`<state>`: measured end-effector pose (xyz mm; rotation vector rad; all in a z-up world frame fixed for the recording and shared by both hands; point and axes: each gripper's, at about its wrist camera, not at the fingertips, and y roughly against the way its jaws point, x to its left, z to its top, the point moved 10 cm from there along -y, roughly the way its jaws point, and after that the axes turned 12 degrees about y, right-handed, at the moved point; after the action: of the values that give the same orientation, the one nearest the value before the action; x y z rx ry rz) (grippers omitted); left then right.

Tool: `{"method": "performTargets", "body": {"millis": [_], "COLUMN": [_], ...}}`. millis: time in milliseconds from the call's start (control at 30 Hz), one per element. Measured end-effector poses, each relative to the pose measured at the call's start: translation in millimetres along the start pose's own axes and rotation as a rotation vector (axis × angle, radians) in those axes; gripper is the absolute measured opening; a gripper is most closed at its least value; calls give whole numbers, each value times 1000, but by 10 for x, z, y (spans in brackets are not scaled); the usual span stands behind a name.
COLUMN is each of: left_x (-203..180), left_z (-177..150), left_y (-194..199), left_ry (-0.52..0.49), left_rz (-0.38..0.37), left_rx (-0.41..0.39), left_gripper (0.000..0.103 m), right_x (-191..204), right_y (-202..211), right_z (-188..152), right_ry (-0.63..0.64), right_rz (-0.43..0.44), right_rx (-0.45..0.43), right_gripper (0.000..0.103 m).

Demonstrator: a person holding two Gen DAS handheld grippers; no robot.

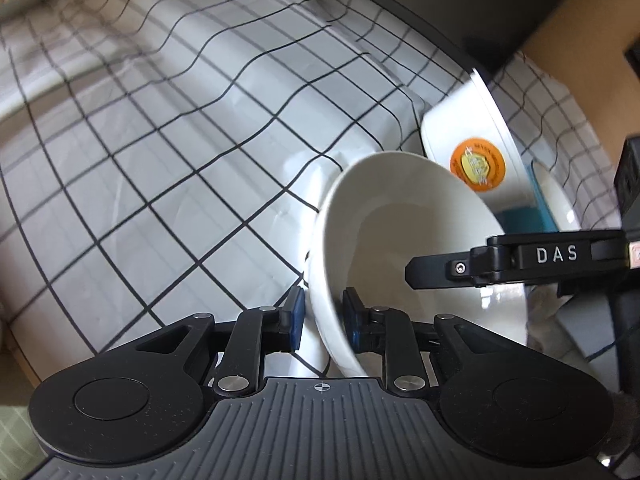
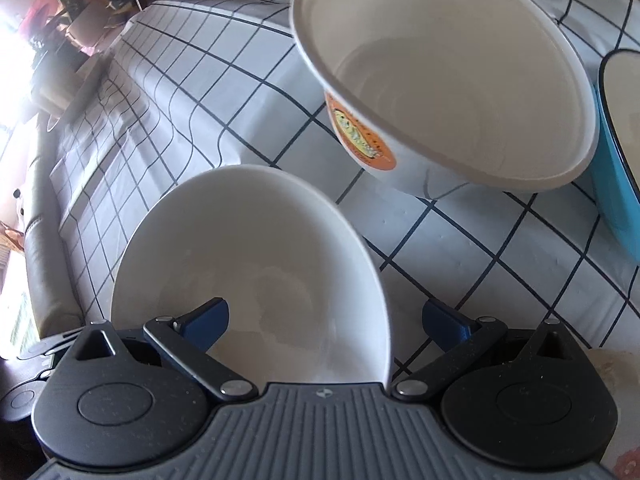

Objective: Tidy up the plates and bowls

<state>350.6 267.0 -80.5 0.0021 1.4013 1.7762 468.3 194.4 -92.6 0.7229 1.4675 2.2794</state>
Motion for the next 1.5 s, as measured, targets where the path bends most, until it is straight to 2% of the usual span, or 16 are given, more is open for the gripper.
{"method": "performTargets", "body": {"millis": [33, 67, 100, 267, 333, 467, 600, 700, 867, 1000, 1067, 1133, 1300, 1500], "left_x": [-9, -10, -3, 37, 31, 15, 20, 26, 23, 25, 26, 25, 23, 28], "left_z": [4, 12, 20, 47, 38, 31, 34, 38, 35, 40, 39, 38, 39, 39], "left_y": [-5, -8, -12, -26, -23, -24, -30, -30, -19, -14, -11, -10, -7, -3], "left_ry": [-4, -2, 3, 26, 22, 13, 12, 17, 16, 19, 19, 18, 16, 21], "left_rz": [9, 14, 13, -7, -2, 10, 6, 3, 8, 6, 6, 7, 7, 6], "left_rx": [1, 6, 13, 44, 43, 36, 32, 29, 21, 19, 17, 15, 14, 12], "left_gripper": [25, 25, 25, 25, 25, 26, 26, 26, 26, 26, 26, 26, 26, 26], "right_x": [9, 17, 34, 131, 162, 138, 77, 67, 113, 117, 138, 107, 41, 105], "right_y": [7, 32, 67, 304, 356, 340, 271, 297, 406, 556, 484, 410, 354, 304], "right_z": [12, 26, 43, 115, 123, 51, -23, -46, 24, 78, 74, 65, 63, -2], "right_ry": [18, 34, 52, 174, 209, 190, 182, 211, 271, 235, 247, 256, 271, 296], "right_rz": [9, 15, 22, -7, 11, 69, 34, 1, -49, -12, 13, -13, -83, -53], "right_rx": [-1, -12, -27, -128, -150, -144, -132, -155, -260, -396, -320, -267, -223, -194], "right_gripper": [101, 91, 86, 85, 85, 85, 76, 75, 75, 75, 75, 75, 75, 75]}}
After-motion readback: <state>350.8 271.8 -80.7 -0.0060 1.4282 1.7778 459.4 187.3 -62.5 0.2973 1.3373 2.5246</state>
